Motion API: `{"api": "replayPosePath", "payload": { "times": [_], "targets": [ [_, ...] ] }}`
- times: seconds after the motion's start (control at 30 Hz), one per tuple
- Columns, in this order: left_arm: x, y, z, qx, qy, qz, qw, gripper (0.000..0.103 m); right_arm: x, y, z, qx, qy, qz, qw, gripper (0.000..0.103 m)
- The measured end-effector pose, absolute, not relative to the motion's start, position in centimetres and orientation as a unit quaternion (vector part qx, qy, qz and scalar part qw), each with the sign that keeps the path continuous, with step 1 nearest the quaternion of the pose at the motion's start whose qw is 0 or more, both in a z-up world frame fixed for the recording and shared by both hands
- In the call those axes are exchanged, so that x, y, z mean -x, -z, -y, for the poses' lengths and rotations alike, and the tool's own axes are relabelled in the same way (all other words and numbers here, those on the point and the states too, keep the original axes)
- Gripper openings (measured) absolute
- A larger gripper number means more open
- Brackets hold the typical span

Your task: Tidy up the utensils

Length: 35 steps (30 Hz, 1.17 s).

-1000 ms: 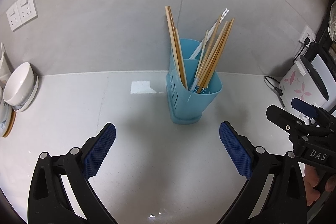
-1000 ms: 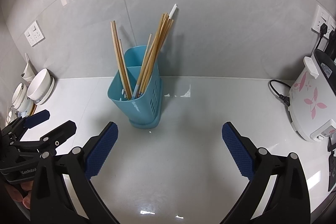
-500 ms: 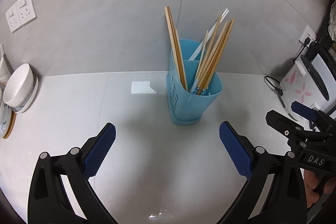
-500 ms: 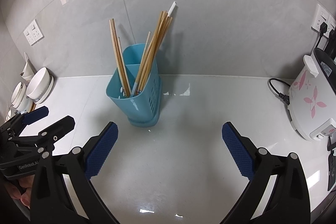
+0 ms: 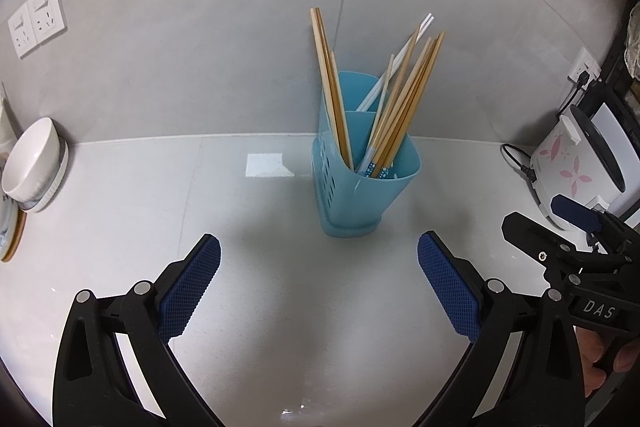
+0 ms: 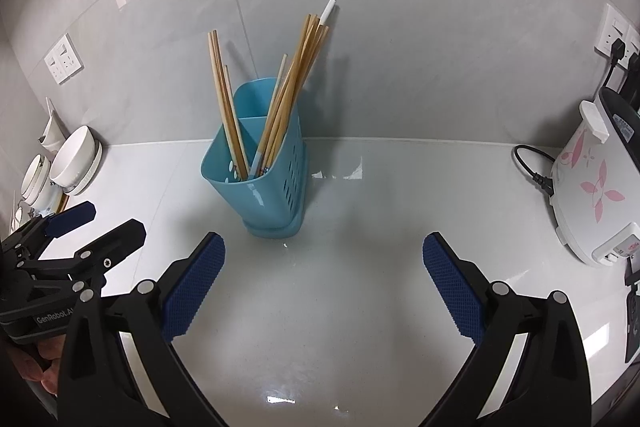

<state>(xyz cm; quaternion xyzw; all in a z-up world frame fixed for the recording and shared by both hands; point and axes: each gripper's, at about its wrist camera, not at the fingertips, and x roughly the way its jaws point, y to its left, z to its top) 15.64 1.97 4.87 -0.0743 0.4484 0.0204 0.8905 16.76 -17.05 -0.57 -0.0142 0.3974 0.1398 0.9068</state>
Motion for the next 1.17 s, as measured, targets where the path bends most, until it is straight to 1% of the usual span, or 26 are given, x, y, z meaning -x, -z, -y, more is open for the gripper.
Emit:
{"api": "replayPosePath", "payload": {
  "times": [0.8, 1.17],
  "targets": [
    [-16.08, -4.75, -1.50, 0.050, -0.040, -0.449, 0.891, 0.097, -16.57, 0.48, 17.18, 0.022, -0.157, -0.392, 0.906, 0.095],
    [-16.16, -4.54, -1.72, 0.059, -0.029, -0.456, 0.888, 0.097, -16.58, 0.42, 17.20, 0.025, -0.158, -0.391, 0.906, 0.095]
  ]
}}
